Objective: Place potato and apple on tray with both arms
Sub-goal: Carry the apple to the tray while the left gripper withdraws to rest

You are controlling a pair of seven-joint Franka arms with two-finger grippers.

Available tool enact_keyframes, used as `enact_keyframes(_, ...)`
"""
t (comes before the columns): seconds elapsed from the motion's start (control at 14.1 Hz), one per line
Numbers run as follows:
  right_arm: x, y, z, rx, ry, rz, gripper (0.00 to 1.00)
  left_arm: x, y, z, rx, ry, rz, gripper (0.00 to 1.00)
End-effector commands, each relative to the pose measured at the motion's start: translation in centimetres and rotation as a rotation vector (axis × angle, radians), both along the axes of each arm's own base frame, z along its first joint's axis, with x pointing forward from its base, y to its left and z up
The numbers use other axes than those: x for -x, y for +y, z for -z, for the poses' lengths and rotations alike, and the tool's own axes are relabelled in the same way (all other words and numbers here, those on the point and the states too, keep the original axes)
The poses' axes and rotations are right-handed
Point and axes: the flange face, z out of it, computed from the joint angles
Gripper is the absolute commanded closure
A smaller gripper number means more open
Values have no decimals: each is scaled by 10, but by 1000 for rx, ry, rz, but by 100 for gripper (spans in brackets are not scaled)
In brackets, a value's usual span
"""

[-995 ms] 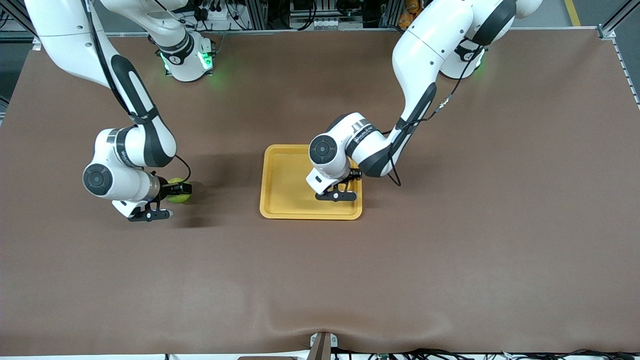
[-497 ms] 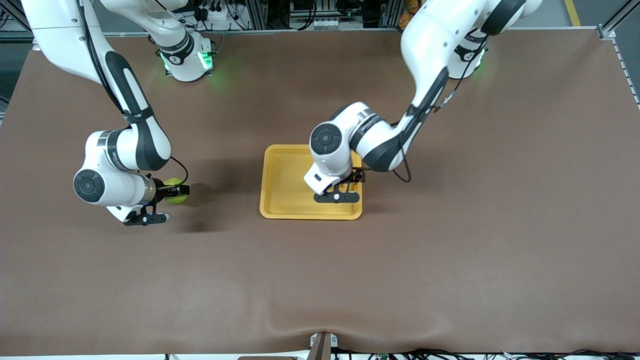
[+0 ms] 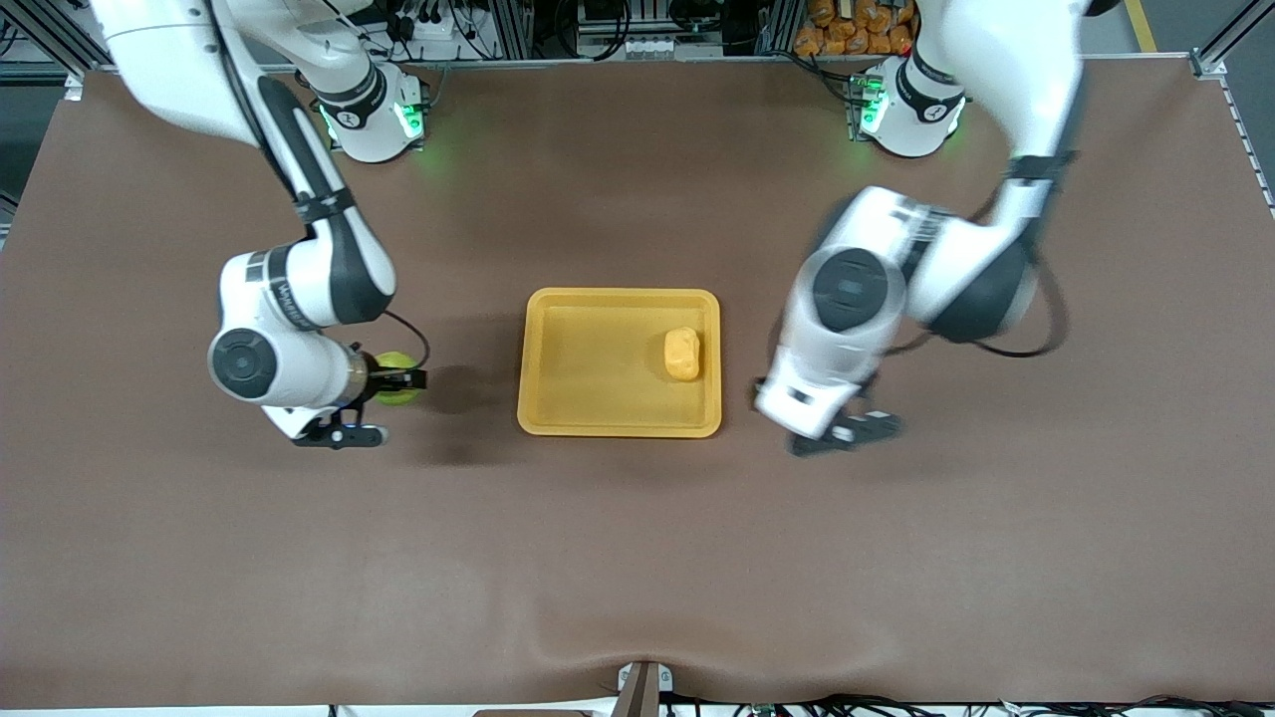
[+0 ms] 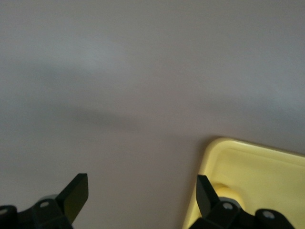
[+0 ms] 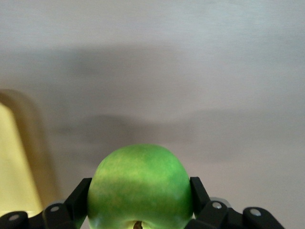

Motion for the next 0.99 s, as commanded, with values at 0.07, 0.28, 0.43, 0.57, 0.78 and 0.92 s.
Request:
enact_keyframes(0.07,2,57,-32,-20,-15,70,100,-8,90,-43,23,46,26,0)
enact_keyframes(0.28,11,97,-27,-24,-5,95,100,8,160,-77,131,76,59,0)
enact_keyframes(0.43,16,125,-19,-11,-3,109,100,32,175,-94,130,71,78,0)
enact_keyframes(0.57,21,151,-11,1,-3,123,100,52,185,-104,119,70,98,0)
enact_keyframes(0.78,32,177,4,16,5,137,100,72,193,-113,111,70,169,0)
enact_keyframes(0.92,39,196,18,-1,-2,130,100,84,213,-121,104,68,208,0)
